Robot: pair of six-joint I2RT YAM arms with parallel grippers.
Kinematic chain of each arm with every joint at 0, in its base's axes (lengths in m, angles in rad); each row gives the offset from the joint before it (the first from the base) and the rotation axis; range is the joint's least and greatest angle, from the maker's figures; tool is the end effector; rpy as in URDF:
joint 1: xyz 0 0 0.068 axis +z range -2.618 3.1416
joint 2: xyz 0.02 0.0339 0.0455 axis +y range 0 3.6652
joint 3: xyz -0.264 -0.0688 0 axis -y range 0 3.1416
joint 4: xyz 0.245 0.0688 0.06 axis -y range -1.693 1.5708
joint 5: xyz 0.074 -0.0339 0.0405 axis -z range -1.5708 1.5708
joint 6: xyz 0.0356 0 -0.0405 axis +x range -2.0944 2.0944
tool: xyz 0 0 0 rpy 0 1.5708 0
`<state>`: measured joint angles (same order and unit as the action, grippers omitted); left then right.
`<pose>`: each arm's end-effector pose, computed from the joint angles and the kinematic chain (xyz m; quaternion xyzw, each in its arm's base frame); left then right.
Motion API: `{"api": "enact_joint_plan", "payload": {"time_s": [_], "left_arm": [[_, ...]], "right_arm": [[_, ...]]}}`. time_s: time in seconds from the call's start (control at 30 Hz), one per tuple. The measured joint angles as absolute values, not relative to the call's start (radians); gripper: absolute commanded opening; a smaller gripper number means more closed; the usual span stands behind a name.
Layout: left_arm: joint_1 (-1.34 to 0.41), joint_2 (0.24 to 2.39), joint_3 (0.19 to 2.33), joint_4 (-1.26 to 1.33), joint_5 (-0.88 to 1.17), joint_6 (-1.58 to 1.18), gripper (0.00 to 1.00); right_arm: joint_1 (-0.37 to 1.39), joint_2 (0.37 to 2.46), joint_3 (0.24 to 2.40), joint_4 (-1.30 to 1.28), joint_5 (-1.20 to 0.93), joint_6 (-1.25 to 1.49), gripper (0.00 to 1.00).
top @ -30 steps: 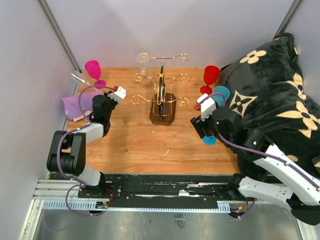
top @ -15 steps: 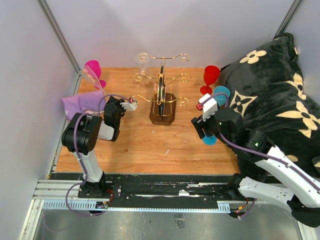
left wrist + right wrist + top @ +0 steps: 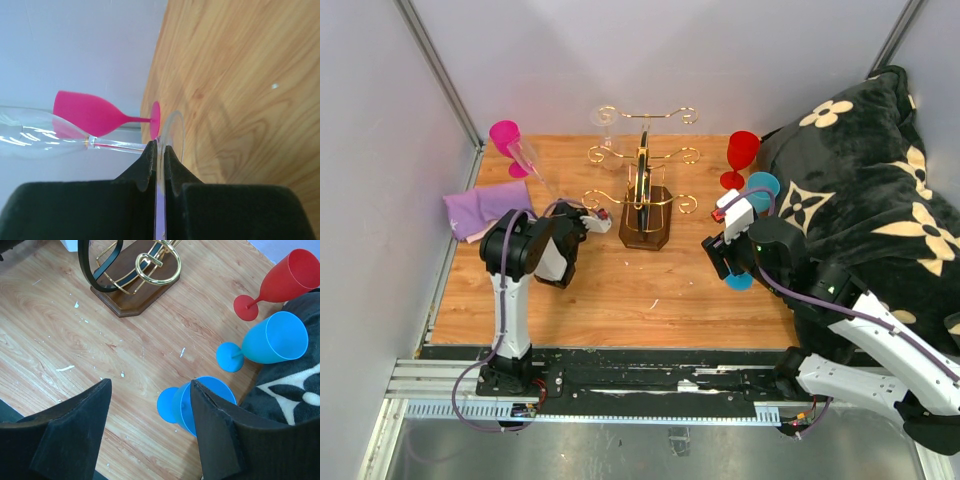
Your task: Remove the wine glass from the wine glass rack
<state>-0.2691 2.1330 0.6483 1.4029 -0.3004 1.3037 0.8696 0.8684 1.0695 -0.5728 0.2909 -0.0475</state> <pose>0.3394 -0.0827 0.0891 0.4431 0.5854 0.4270 0.5279 0.1228 0.1296 0.3835 -0.2883 0.7687 0.1134 0.5596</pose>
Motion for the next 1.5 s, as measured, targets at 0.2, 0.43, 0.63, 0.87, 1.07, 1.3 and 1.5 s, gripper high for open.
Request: {"api": "enact_joint_plan", "payload": {"time_s": [0.2, 0.43, 0.63, 0.87, 1.07, 1.3, 1.5], "left_arm": [[-0.282, 2.194, 0.691, 1.416, -0.295, 1.336, 0.01], [-0.259, 2.217, 0.802, 1.351, -0.274, 1.35, 0.01], [-0.25, 2.263, 0.845, 1.306, -0.268, 1.376, 0.01], [-0.25, 2.283, 0.85, 1.329, -0.271, 1.396, 0.01], [-0.254, 2.288, 0.845, 1.347, -0.275, 1.392, 0.09], [-0.267, 2.308, 0.831, 1.415, -0.297, 1.398, 0.09], [-0.282, 2.308, 0.783, 1.485, -0.292, 1.397, 0.04]], "right_arm": [[0.87, 0.869, 1.069, -0.573, 0.291, -0.047, 0.65], [0.868, 0.881, 1.069, -0.573, 0.288, -0.047, 0.65], [0.862, 0.898, 1.068, -0.572, 0.287, -0.047, 0.65], [0.859, 0.9, 1.066, -0.572, 0.286, -0.047, 0.65], [0.859, 0.9, 1.059, -0.567, 0.276, -0.047, 0.65], [0.859, 0.893, 1.053, -0.563, 0.271, -0.047, 0.65], [0.859, 0.881, 1.045, -0.552, 0.269, -0.047, 0.66]]}}
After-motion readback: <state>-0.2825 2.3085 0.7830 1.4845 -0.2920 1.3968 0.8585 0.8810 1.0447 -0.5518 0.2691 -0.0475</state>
